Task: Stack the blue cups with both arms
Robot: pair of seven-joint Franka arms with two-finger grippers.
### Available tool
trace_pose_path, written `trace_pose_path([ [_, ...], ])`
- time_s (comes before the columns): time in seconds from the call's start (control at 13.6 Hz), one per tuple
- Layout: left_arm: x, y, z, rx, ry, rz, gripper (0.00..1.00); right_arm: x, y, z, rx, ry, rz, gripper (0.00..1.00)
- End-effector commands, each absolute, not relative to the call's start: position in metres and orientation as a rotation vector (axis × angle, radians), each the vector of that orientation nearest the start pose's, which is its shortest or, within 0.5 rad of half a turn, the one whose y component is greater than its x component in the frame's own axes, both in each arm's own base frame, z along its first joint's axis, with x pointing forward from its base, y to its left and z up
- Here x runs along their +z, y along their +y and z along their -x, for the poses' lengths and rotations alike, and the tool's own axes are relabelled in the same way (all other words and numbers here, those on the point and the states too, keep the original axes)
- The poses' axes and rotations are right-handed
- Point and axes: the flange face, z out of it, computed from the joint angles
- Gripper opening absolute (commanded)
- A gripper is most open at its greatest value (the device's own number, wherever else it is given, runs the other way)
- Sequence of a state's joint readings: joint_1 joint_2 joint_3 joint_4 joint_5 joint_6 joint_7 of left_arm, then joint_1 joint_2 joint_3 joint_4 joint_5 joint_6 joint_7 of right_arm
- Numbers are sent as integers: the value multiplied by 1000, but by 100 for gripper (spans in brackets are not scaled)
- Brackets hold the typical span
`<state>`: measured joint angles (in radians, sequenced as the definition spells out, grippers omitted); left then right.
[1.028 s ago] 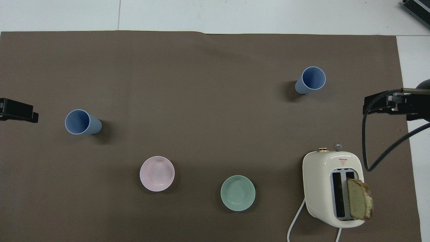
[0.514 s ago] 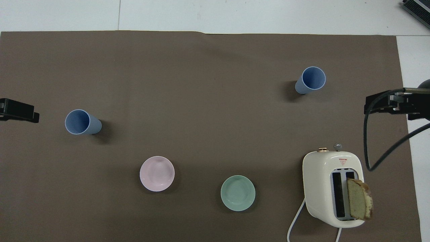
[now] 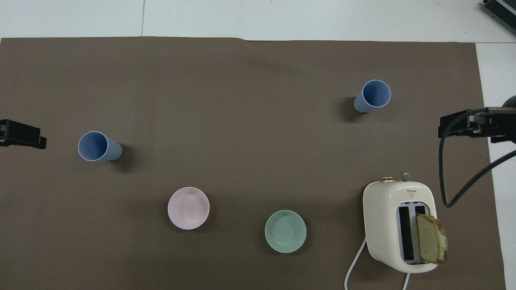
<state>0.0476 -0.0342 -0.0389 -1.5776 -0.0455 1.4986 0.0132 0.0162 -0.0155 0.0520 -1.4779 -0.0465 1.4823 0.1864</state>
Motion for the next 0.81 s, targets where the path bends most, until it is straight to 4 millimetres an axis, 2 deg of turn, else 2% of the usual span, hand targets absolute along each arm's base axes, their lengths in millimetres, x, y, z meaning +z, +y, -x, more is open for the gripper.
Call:
trace_pose_path([
  [0.0,612,12,-544,12,-38,3172,100,670,27,-540,-31,172,3175,100],
  [0.22,580,33,-560,-87,-95,3168,100,670,19,-540,-31,199,3172,100],
  [0.37,557,49,-571,-66,-139,3168,100,670,12,-541,-28,221,3171,100],
  [0.59,518,62,-582,-61,-183,3169,100,669,12,-541,-25,221,3171,100],
  [0.73,490,63,-585,-67,-187,3168,100,669,12,-541,-25,216,3171,100],
])
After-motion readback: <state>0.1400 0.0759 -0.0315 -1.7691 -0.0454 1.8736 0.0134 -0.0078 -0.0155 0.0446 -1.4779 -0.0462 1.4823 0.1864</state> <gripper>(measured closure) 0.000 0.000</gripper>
